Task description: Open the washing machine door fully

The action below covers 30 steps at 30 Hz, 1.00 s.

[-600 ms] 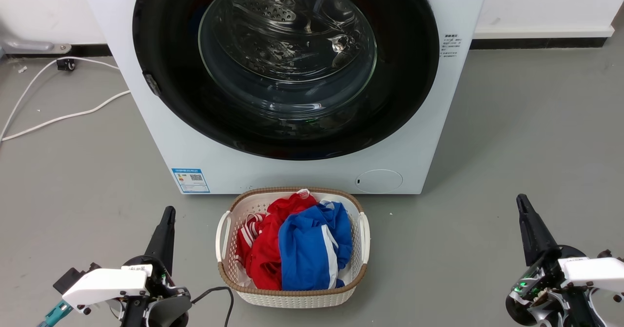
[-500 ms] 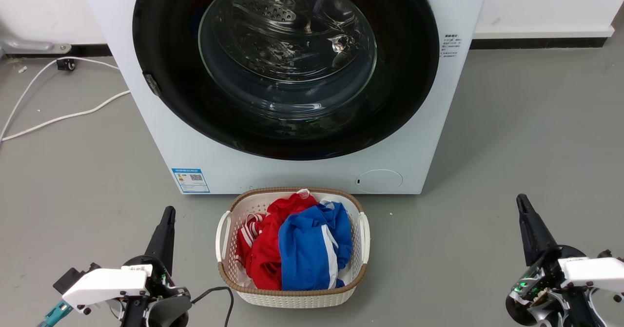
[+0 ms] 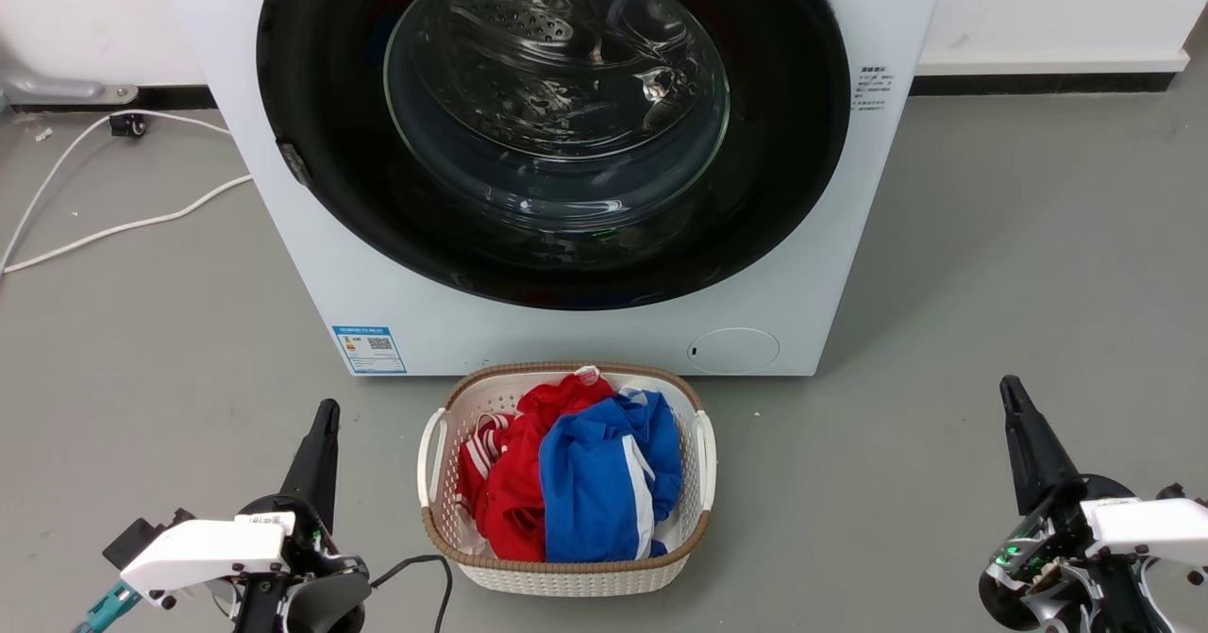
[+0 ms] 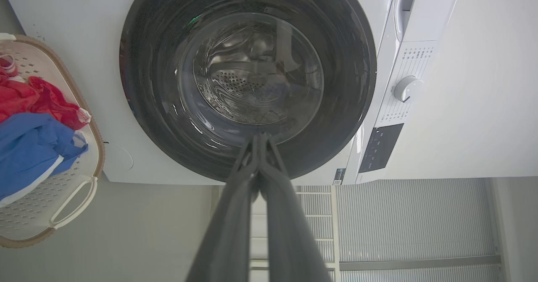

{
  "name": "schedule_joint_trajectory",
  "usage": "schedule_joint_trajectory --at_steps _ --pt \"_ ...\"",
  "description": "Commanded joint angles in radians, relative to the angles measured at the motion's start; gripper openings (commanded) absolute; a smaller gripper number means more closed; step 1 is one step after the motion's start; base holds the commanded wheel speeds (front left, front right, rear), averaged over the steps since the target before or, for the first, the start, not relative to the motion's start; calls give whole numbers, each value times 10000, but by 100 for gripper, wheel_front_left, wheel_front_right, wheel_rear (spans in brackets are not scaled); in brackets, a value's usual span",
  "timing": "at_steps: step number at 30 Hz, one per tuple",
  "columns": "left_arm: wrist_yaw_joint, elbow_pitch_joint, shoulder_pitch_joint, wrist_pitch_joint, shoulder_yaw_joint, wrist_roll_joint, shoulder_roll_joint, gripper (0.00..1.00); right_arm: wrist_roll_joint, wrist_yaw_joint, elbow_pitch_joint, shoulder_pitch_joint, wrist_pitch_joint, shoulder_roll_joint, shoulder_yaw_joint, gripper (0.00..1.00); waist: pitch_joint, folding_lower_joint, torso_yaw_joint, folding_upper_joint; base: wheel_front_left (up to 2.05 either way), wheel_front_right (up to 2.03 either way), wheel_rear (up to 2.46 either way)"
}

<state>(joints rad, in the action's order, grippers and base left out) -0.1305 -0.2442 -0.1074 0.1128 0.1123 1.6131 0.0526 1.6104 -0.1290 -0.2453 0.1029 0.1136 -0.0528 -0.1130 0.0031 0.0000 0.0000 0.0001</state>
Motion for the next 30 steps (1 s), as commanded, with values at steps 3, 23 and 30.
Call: schedule_joint_trajectory --at_steps 3,23,30 --pt "-4 -9 3 25 30 -39 -2 0 -19 -33 -7 107 19 20 -12 0 0 0 0 -1 0 0 0" --pt "0 -67 94 -138 -173 -21 -28 100 -64 -1 -16 -177 -87 13 54 100 -1 0 -6 -1 0 0 0" --pt "0 189 182 -515 -466 -237 -26 100 -262 -3 245 -354 -404 -4 217 100 -18 0 -2 -1 0 0 0"
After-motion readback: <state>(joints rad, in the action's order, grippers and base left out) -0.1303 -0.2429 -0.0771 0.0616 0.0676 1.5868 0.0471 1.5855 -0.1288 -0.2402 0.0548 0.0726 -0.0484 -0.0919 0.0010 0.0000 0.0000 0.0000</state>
